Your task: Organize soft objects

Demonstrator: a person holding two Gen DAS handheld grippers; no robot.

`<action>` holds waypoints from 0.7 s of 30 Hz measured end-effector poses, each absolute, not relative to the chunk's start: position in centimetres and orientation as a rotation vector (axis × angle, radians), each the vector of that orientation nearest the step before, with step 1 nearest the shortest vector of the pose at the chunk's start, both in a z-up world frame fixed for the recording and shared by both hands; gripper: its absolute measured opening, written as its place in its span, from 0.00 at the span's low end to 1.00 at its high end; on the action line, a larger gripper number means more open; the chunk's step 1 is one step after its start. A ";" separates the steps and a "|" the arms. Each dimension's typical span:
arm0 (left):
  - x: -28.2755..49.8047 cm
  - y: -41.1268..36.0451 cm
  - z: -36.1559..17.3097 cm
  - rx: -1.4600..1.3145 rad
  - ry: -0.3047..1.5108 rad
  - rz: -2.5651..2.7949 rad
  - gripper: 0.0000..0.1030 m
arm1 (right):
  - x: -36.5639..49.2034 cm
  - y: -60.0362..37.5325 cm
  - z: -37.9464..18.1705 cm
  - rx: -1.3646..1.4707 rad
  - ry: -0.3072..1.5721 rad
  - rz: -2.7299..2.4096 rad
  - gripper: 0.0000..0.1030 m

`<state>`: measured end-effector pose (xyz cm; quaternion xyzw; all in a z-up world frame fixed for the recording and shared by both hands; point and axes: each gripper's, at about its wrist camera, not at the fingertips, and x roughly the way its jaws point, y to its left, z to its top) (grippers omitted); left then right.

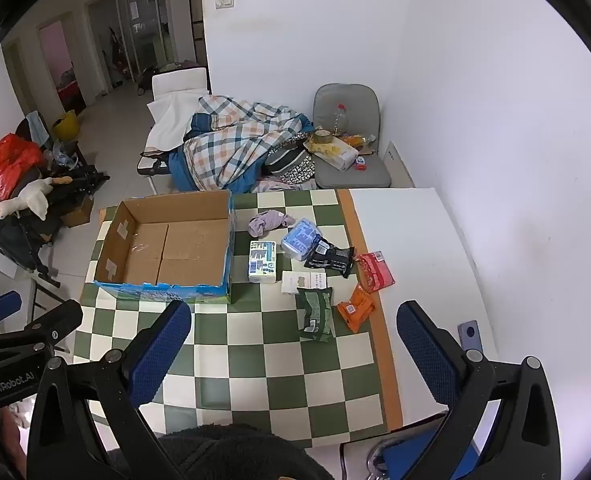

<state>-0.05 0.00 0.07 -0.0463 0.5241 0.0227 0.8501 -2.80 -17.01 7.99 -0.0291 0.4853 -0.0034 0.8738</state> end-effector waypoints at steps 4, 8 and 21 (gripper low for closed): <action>-0.1 -0.1 0.2 -0.092 1.100 0.050 1.00 | -2.8 -17.0 7.9 -0.061 1.025 -0.011 1.00; -0.3 -0.4 0.2 -0.079 1.089 0.046 1.00 | -2.9 -16.9 7.8 -0.070 1.019 -0.013 1.00; 0.1 -0.3 0.1 -0.087 1.100 0.054 1.00 | -2.7 -17.0 8.0 -0.079 1.010 -0.023 1.00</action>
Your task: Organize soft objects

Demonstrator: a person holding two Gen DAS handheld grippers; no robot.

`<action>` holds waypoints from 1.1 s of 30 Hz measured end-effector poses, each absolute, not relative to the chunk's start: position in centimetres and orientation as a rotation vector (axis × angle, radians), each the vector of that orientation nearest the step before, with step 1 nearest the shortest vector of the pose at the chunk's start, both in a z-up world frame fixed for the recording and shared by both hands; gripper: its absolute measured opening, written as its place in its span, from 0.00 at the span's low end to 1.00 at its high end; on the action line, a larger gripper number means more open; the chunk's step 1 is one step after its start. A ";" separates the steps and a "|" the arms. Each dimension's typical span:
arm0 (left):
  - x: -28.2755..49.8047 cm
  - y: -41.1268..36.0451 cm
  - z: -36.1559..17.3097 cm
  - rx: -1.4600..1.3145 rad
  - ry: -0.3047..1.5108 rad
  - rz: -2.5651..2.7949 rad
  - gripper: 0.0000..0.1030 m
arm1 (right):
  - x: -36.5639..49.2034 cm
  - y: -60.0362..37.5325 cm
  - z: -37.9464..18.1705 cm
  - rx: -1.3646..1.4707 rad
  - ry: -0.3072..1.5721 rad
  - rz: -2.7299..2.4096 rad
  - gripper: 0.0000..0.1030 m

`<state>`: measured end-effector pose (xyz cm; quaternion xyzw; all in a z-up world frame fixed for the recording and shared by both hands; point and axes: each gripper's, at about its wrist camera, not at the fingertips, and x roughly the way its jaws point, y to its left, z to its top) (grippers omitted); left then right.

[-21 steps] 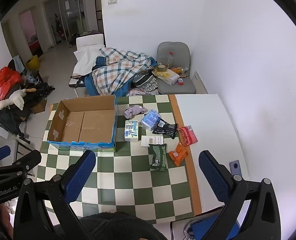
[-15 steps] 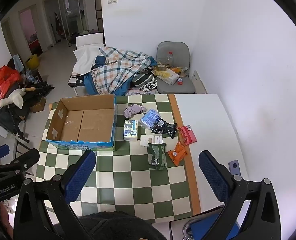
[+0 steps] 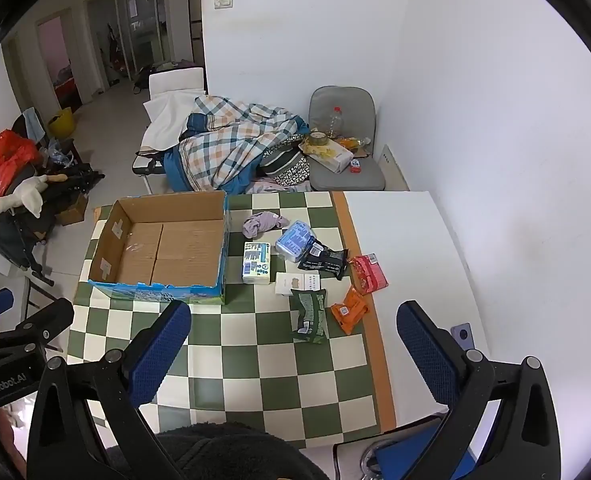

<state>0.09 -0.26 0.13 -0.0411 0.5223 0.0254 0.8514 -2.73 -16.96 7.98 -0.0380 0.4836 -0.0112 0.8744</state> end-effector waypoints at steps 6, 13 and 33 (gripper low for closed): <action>0.6 0.0 1.5 -0.088 1.090 0.056 1.00 | -3.0 -17.0 8.1 -0.081 1.006 -0.027 1.00; -0.1 0.1 1.8 -0.090 1.061 0.054 1.00 | -2.6 -17.2 8.1 -0.084 1.001 -0.028 1.00; -0.3 0.7 2.1 -0.098 1.039 0.058 1.00 | -2.3 -17.1 10.0 -0.086 0.977 -0.029 1.00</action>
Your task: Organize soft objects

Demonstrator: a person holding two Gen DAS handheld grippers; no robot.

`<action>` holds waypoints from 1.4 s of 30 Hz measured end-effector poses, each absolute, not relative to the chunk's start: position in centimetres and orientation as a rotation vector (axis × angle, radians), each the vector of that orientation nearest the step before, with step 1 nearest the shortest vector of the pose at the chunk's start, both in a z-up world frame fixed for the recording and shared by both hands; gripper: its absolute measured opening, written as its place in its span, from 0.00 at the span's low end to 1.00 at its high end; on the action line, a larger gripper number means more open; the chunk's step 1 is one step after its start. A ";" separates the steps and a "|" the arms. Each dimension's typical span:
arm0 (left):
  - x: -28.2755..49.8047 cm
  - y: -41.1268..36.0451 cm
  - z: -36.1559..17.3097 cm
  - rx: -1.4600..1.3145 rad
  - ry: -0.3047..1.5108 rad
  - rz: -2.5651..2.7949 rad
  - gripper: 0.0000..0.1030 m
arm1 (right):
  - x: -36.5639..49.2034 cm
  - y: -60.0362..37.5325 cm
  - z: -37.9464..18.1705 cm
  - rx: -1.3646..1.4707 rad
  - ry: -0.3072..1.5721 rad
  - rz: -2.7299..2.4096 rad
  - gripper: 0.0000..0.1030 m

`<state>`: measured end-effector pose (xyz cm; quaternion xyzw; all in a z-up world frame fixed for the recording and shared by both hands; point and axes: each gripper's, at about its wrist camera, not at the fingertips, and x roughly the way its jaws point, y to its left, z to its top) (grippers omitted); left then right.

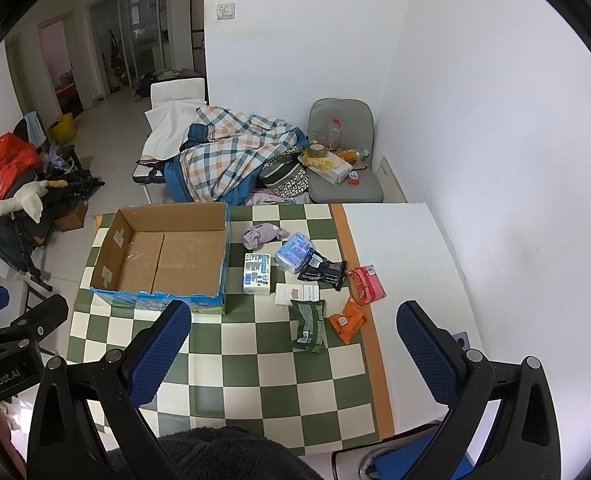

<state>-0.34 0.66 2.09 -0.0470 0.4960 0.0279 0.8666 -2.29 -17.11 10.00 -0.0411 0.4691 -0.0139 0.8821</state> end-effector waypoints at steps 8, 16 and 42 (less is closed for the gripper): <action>-0.5 0.7 2.1 -0.100 1.036 0.057 1.00 | -2.4 -16.9 9.7 -0.083 0.974 -0.026 1.00; -0.4 0.7 2.2 -0.106 1.036 0.055 1.00 | -2.3 -17.0 9.7 -0.087 0.971 -0.028 1.00; -0.5 0.7 2.4 -0.106 1.032 0.052 1.00 | -3.0 -17.1 10.6 -0.083 0.950 -0.019 1.00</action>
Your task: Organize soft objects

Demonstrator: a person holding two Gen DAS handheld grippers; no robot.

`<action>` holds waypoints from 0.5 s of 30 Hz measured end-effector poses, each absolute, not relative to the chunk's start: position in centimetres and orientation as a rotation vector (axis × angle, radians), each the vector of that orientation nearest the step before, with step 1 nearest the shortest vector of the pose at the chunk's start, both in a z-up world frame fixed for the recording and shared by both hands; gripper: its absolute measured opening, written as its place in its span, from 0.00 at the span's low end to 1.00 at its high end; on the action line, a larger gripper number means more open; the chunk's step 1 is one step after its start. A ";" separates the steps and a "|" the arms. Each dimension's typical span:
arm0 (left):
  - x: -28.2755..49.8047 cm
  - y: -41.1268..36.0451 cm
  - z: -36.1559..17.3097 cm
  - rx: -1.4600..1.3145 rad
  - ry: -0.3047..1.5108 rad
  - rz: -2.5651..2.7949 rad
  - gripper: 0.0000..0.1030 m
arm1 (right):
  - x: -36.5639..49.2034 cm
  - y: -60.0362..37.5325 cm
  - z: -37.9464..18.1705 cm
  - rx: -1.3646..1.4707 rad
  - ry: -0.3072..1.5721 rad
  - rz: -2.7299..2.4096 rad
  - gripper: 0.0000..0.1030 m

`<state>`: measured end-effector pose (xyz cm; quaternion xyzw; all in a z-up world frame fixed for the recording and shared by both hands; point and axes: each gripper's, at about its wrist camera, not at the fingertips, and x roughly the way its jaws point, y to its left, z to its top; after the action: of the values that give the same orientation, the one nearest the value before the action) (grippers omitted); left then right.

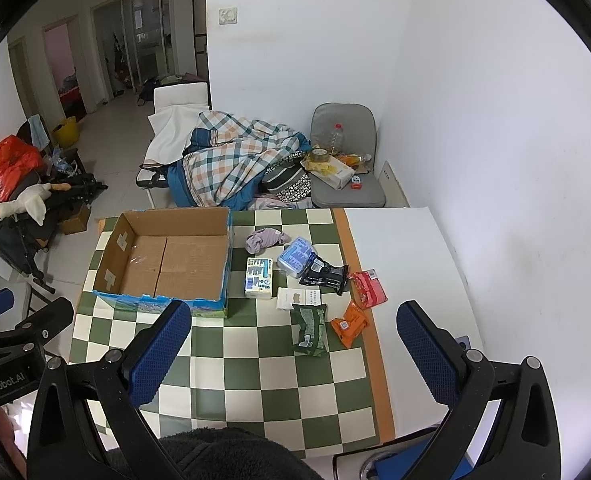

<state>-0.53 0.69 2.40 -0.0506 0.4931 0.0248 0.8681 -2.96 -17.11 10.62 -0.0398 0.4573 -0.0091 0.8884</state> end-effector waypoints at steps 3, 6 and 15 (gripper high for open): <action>-0.6 0.8 2.4 -0.109 1.035 0.051 1.00 | -3.0 -17.2 10.6 -0.080 0.952 -0.019 1.00; 0.1 -0.2 2.5 -0.103 1.043 0.044 1.00 | -3.1 -17.1 10.6 -0.081 0.951 -0.017 1.00; 9.0 -5.4 -2.3 -0.039 1.145 -0.088 1.00 | 0.0 -22.8 6.0 0.041 1.060 -0.085 1.00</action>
<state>8.96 -5.35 -2.29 -0.0183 0.5414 -0.0418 0.8395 0.01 -22.76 5.97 0.0195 0.5054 -0.0406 0.8617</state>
